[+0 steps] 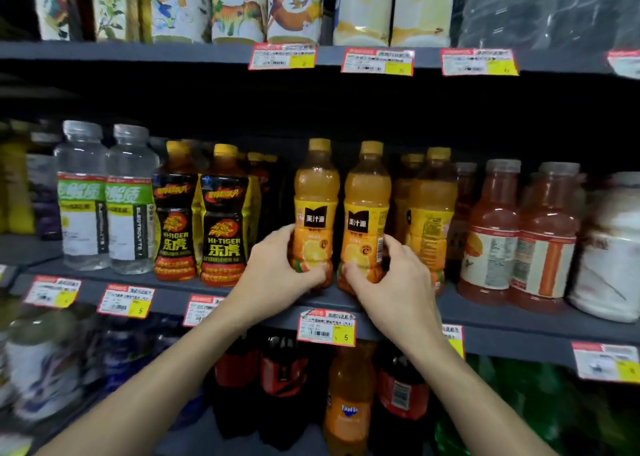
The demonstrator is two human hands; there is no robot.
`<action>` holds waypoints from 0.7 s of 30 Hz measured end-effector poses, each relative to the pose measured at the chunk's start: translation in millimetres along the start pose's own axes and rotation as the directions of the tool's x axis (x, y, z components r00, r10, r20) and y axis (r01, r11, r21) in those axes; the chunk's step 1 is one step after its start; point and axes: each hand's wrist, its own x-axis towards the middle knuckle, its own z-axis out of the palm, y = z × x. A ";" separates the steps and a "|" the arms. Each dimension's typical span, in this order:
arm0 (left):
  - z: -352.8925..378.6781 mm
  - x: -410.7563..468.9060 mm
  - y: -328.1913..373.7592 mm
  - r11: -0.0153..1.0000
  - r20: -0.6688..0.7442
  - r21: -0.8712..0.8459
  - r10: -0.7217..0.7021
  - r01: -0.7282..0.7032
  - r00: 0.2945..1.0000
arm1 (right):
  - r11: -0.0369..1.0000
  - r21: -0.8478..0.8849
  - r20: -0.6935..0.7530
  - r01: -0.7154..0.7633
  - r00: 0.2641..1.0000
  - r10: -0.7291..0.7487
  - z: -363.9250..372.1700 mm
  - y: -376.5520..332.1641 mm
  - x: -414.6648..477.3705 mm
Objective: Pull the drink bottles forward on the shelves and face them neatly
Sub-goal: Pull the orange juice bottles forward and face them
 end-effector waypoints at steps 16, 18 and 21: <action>1.3 0.0 -6.4 0.997 -0.024 -0.075 0.025 -0.027 0.999 | 0.998 0.033 0.082 -0.046 0.996 0.043 -9.3 -7.2 2.0; -1.7 0.2 -6.0 0.997 -0.001 -0.080 0.014 -0.014 1.000 | 0.996 0.074 0.113 -0.041 0.993 0.032 -14.4 -8.5 0.5; -12.7 1.3 -5.8 0.999 0.077 -0.048 0.015 -0.011 0.997 | 0.993 0.102 0.220 -0.056 0.975 0.033 -24.8 -9.1 3.5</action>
